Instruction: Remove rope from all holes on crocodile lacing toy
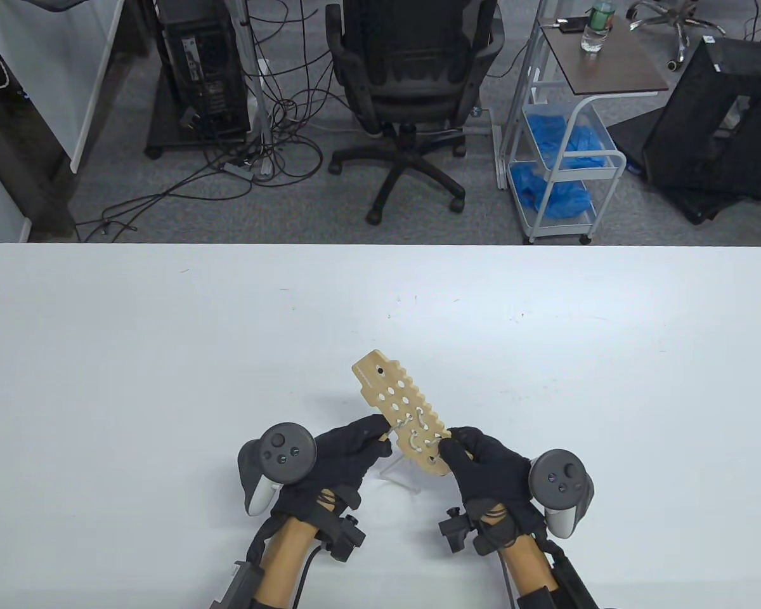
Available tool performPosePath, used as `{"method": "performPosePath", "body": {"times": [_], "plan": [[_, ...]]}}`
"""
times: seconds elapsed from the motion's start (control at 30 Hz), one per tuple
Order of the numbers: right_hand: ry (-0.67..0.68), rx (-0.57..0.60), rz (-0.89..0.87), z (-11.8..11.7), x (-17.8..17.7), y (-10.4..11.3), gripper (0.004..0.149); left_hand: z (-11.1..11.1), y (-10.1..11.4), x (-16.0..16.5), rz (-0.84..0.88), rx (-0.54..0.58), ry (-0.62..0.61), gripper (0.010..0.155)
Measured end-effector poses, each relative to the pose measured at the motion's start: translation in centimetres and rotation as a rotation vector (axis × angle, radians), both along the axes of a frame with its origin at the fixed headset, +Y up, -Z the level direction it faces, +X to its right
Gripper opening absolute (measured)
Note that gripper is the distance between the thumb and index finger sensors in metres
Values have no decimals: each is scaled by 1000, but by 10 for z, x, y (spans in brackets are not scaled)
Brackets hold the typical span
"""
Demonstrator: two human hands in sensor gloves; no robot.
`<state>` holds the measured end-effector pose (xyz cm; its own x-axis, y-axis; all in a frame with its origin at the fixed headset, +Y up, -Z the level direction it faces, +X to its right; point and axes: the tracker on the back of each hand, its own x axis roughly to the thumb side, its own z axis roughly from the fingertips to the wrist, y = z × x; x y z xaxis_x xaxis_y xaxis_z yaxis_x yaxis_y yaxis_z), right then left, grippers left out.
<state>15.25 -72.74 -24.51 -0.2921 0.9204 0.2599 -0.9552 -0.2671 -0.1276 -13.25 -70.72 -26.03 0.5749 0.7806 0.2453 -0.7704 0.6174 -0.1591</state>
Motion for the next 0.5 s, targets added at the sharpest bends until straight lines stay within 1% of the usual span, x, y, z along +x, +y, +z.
{"method": "performPosePath", "body": {"times": [0.07, 0.23, 0.33, 0.43, 0.5], "plan": [[-18, -35, -23, -2, 5, -4, 45, -1, -1, -2, 0, -3, 7, 52], [-40, -102, -103, -7, 16, -12, 45, -4, -3, -13, -5, 0, 54, 61], [-62, -142, -138, -9, 21, -17, 45, -6, -4, -21, 5, -10, 83, 63], [-100, -245, -208, -9, 25, -27, 45, -8, -5, -29, 12, -13, 124, 59], [-95, -333, -292, -10, 28, -35, 46, -8, -5, -35, 23, -8, 163, 56]]}}
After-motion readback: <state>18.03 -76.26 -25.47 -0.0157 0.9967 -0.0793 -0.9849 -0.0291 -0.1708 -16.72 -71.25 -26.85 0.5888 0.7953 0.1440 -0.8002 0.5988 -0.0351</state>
